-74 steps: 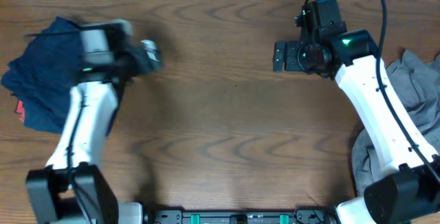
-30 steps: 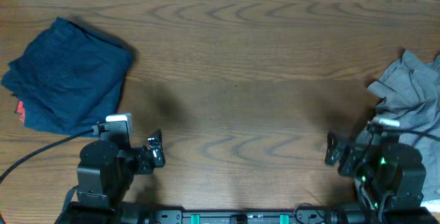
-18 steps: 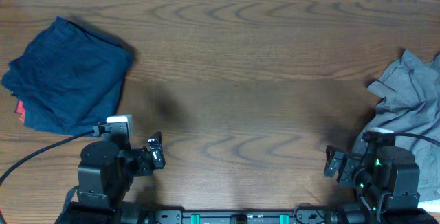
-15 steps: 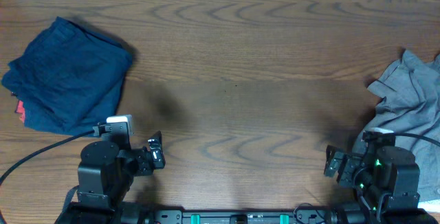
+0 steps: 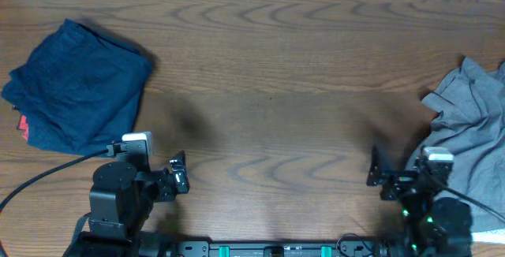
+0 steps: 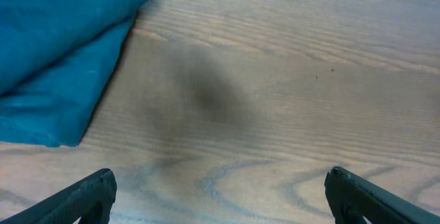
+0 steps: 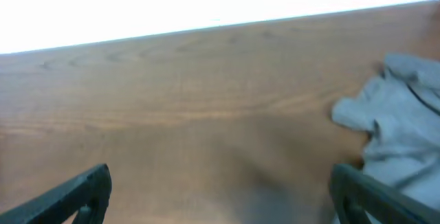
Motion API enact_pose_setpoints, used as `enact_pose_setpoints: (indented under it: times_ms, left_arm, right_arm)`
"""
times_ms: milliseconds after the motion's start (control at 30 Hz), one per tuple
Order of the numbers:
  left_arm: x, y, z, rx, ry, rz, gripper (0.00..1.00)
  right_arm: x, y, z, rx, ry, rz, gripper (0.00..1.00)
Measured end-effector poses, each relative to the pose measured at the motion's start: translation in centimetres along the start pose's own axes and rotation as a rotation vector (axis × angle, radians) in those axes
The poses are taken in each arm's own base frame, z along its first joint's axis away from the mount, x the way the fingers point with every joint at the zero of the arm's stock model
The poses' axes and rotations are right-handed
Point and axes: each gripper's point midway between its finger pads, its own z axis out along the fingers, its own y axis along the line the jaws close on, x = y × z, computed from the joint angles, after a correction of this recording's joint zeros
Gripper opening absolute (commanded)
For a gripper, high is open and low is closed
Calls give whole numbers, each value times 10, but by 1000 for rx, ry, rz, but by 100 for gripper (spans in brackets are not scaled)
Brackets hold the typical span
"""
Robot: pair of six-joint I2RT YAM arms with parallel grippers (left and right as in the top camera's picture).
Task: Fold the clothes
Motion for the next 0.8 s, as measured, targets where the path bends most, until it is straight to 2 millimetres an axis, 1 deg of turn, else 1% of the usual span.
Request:
enact_pose_setpoints:
  times_ms: [133, 233, 267, 333, 533, 800]
  left_arm:
    - [0, 0, 0, 0, 0, 0, 98]
    - [0, 0, 0, 0, 1, 0, 98]
    - [0, 0, 0, 0, 1, 0, 98]
    - [0, 0, 0, 0, 1, 0, 98]
    - [0, 0, 0, 0, 1, 0, 98]
    - [0, 0, 0, 0, 1, 0, 98]
  right_arm:
    - [7, 0, 26, -26, -118, -16, 99]
    - [12, 0, 40, -38, -193, -29, 99]
    - [14, 0, 43, -40, -212, -36, 99]
    - [26, -2, 49, -35, -196, -59, 99]
    - [26, -1, 50, -36, -202, -120, 99]
    - [27, -1, 50, -37, -202, -134, 99]
